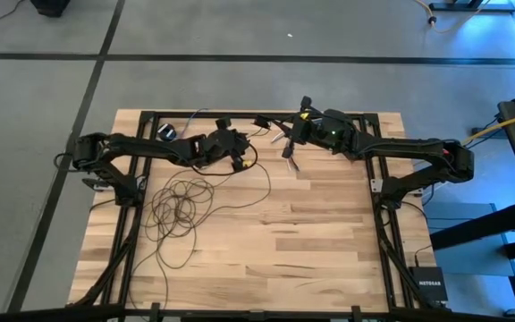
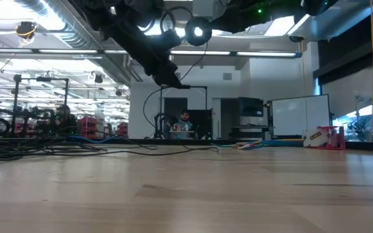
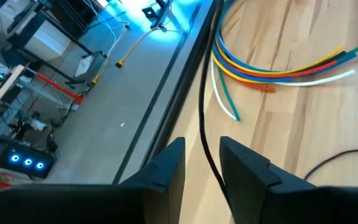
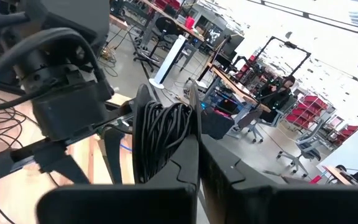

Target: Coiling cords

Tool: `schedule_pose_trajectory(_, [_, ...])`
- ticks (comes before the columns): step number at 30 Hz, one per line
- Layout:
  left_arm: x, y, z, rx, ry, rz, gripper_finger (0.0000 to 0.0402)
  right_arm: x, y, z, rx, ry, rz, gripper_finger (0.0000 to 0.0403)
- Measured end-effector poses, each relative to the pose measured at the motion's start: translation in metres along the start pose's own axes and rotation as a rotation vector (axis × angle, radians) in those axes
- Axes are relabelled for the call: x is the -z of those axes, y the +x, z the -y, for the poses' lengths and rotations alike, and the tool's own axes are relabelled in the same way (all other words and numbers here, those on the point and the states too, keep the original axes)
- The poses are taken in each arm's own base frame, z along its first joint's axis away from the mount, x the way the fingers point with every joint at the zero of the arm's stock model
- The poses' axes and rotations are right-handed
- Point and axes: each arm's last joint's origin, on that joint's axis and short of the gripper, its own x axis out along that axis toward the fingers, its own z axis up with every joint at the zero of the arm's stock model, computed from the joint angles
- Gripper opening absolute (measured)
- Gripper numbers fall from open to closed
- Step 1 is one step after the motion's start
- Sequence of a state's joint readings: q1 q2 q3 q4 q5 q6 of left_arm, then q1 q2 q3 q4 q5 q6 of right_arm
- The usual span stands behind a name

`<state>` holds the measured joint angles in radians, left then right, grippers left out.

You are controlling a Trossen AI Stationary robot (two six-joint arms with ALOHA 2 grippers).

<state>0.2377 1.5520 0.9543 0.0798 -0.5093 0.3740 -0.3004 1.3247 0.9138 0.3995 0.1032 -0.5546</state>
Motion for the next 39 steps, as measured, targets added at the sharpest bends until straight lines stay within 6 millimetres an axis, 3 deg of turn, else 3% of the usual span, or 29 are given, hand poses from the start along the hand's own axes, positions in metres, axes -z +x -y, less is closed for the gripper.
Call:
schedule_pose_trajectory(10, [0.0,-0.001,0.001,0.007,0.035,-0.005,0.0006,0.0,0.0,0.0,0.0,-0.001,0.0,0.001])
schedule_pose_trajectory(28, [0.01,0.006,-0.025,-0.166,-0.045,-0.099,0.0006,0.002,0.0,-0.003,-0.051,-0.014,0.0,0.001])
schedule_pose_trajectory(33, [0.004,-0.009,-0.035,-0.199,-0.045,-0.074,0.0003,0.004,0.0,-0.004,-0.065,-0.066,-0.022,0.001])
schedule_pose_trajectory(39, [-0.01,-0.042,-0.057,-0.236,-0.092,0.021,0.0003,0.008,0.0,-0.005,-0.057,-0.13,-0.071,0.001])
